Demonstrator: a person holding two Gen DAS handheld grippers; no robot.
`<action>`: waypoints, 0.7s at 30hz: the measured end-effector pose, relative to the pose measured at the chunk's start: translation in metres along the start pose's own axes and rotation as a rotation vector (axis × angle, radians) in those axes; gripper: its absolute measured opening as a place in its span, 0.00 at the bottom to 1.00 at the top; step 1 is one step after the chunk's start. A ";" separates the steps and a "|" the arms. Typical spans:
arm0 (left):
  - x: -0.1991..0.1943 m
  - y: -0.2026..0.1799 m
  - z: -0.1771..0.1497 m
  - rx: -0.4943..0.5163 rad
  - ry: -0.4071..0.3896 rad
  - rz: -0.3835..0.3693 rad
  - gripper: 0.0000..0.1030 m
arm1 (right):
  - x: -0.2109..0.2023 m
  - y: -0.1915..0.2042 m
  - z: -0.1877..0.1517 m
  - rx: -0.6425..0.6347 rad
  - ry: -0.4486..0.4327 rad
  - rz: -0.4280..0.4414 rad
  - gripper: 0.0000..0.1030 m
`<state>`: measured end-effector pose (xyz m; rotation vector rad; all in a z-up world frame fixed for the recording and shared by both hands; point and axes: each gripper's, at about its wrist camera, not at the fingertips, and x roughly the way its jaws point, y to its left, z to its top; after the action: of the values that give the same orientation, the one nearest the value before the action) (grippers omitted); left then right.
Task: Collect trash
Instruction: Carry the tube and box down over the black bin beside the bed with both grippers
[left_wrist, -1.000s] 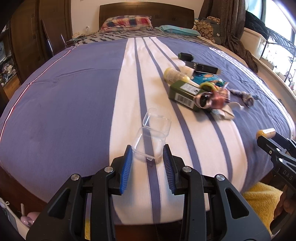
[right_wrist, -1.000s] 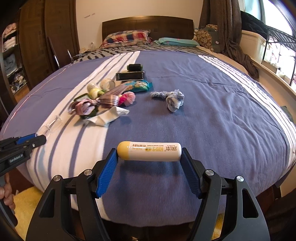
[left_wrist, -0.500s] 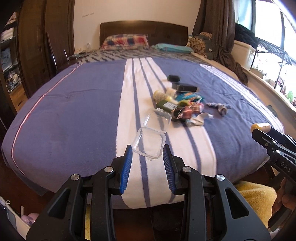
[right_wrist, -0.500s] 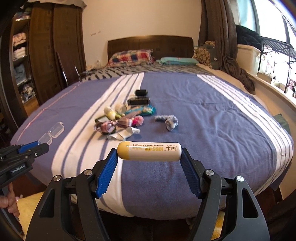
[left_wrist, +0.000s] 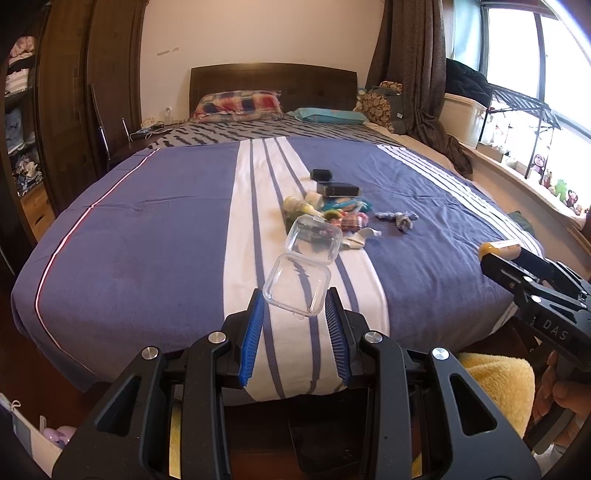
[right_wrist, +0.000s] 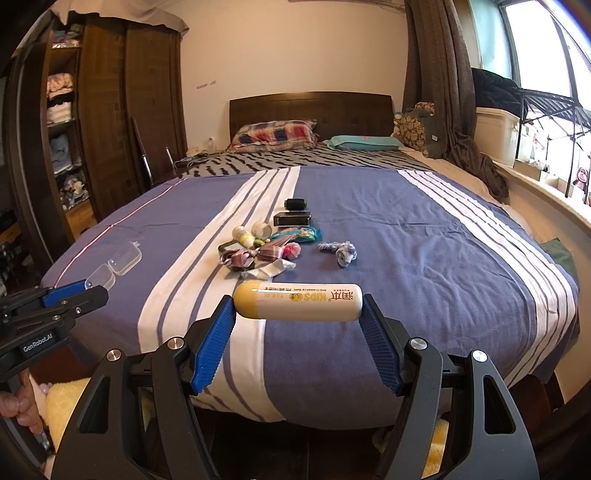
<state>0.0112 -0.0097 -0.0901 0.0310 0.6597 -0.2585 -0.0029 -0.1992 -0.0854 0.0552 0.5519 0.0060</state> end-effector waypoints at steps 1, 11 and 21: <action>-0.001 0.000 -0.002 -0.002 0.004 -0.002 0.31 | -0.001 0.000 -0.001 -0.003 0.002 0.000 0.67; 0.022 -0.005 -0.037 -0.006 0.117 -0.033 0.31 | 0.012 0.001 -0.027 0.000 0.093 0.028 0.67; 0.052 -0.002 -0.073 -0.025 0.223 -0.062 0.31 | 0.038 -0.002 -0.062 0.011 0.216 0.037 0.67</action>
<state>0.0068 -0.0157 -0.1795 0.0156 0.8869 -0.3087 -0.0032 -0.1969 -0.1584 0.0757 0.7669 0.0453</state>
